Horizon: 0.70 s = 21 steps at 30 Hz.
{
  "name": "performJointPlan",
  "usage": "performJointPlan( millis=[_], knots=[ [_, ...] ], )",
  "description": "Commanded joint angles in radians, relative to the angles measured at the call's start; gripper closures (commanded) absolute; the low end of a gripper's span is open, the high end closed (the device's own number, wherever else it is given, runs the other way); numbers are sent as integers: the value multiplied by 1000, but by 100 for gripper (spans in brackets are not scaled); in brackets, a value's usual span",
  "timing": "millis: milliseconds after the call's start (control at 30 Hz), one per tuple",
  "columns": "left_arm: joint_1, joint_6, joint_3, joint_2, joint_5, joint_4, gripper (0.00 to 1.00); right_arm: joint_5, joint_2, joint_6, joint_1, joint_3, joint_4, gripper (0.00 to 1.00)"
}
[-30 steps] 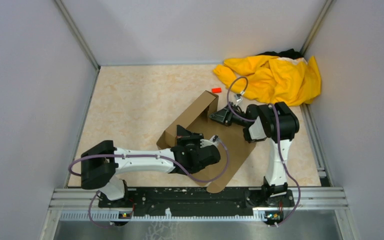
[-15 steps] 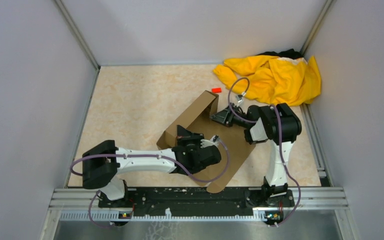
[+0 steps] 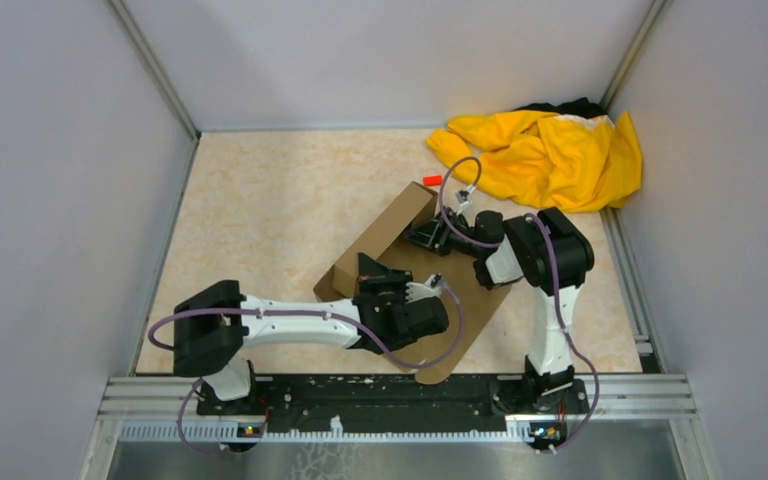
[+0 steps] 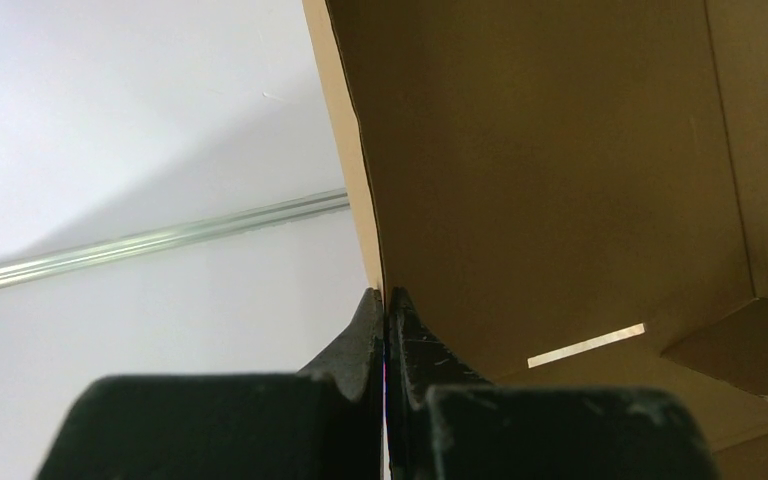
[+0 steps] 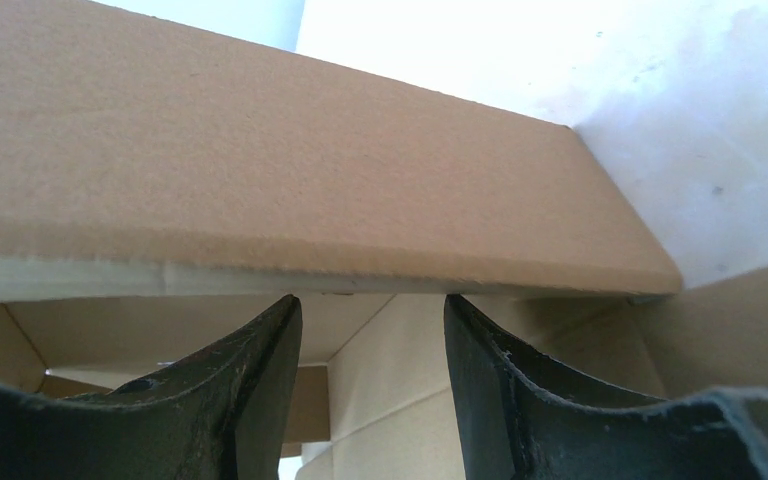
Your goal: Fold the paper box
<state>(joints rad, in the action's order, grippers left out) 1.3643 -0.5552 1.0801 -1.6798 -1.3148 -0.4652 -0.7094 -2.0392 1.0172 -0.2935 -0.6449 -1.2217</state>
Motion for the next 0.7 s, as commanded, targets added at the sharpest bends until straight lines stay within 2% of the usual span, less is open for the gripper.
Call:
performJointPlan(
  millis=[0, 433, 667],
  knots=[
    [24, 66, -1, -42, 170, -35, 100, 88, 11, 2, -48, -62, -55, 46],
    [34, 133, 1, -113, 186, -66, 100, 48, 23, 53, -52, 7, -186, 46],
    [41, 151, 3, -142, 200, -72, 100, -46, 39, 71, -20, 54, -237, 44]
  ],
)
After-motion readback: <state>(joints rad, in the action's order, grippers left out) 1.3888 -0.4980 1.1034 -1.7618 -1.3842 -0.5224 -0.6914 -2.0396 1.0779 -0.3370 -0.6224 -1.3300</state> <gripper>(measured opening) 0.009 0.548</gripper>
